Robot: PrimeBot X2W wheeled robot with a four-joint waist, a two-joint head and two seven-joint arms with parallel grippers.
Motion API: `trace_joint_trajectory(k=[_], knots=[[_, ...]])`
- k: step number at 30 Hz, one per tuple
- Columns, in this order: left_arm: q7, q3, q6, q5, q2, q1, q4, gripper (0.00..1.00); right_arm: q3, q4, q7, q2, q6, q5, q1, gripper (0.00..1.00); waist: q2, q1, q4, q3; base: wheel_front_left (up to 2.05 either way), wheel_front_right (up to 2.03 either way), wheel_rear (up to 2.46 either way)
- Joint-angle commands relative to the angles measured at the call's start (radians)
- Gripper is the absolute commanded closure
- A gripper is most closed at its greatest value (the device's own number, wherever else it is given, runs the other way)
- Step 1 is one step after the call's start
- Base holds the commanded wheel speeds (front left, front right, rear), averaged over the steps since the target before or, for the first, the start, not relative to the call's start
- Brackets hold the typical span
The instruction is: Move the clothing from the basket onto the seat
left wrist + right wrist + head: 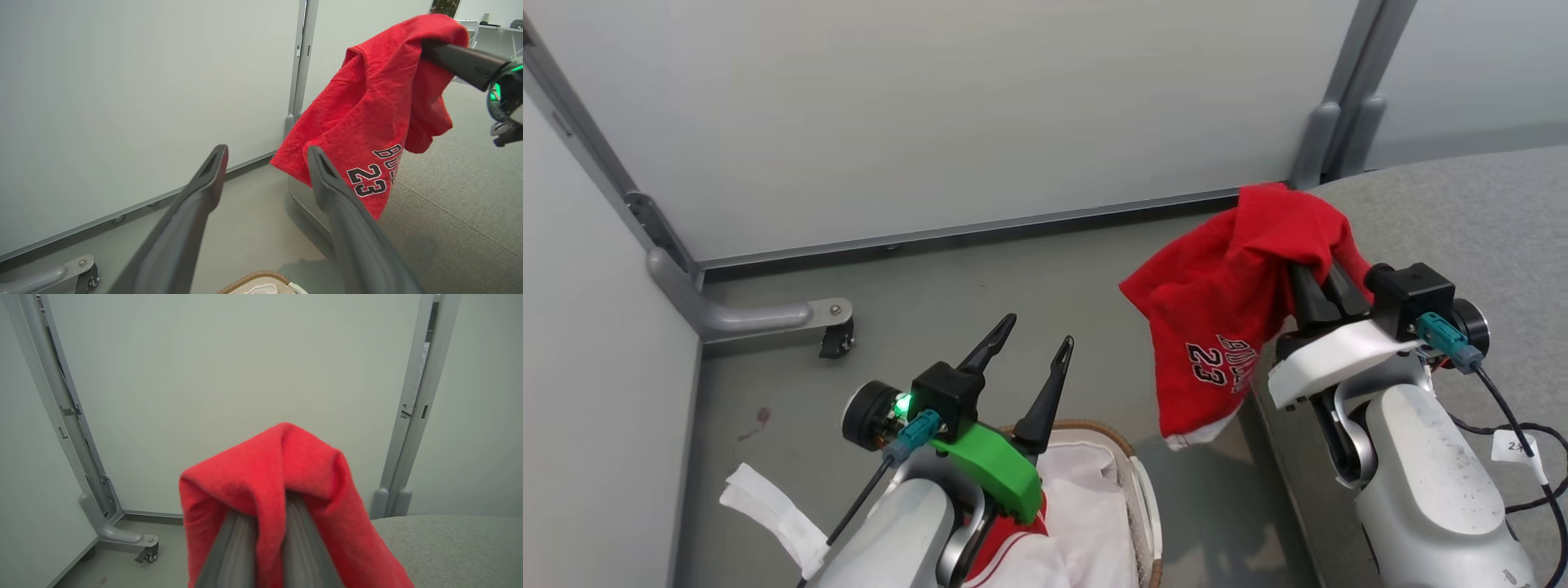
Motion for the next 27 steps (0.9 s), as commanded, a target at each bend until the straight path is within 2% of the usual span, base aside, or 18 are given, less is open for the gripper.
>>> trace_joint_trajectory(k=[1,10,16,21,27], knots=[[0.000,0.003,-0.004,0.005,0.000,0.015,-0.006,0.00,-0.008,-0.004,-0.002,-0.004,-0.001,-0.009,0.002,1.00,-0.0001,0.0000,-0.050,0.023,0.00,0.00,0.00],[-0.001,-0.007,-0.007,0.013,-0.003,-0.016,-0.022,0.00,-0.068,-0.035,-0.002,-0.004,-0.001,-0.039,-0.042,1.00,-0.0001,0.0000,-0.219,0.100,0.00,0.00,0.00],[-0.001,-0.012,-0.008,0.026,-0.002,-0.038,-0.022,0.00,-0.114,-0.054,-0.002,-0.003,-0.001,-0.067,-0.071,1.00,-0.0001,0.0000,-0.307,0.159,0.00,0.00,0.00],[-0.001,-0.021,-0.008,0.045,-0.001,-0.066,-0.013,0.00,-0.154,-0.071,-0.002,-0.003,-0.001,-0.093,-0.100,1.00,-0.0001,0.0000,-0.343,0.216,0.00,0.00,0.00],[-0.001,-0.041,-0.009,0.060,-0.002,-0.113,-0.019,0.00,-0.229,-0.083,-0.002,-0.004,-0.001,-0.104,-0.162,1.00,-0.0001,0.0000,-0.336,0.296,0.00,0.00,0.00]])
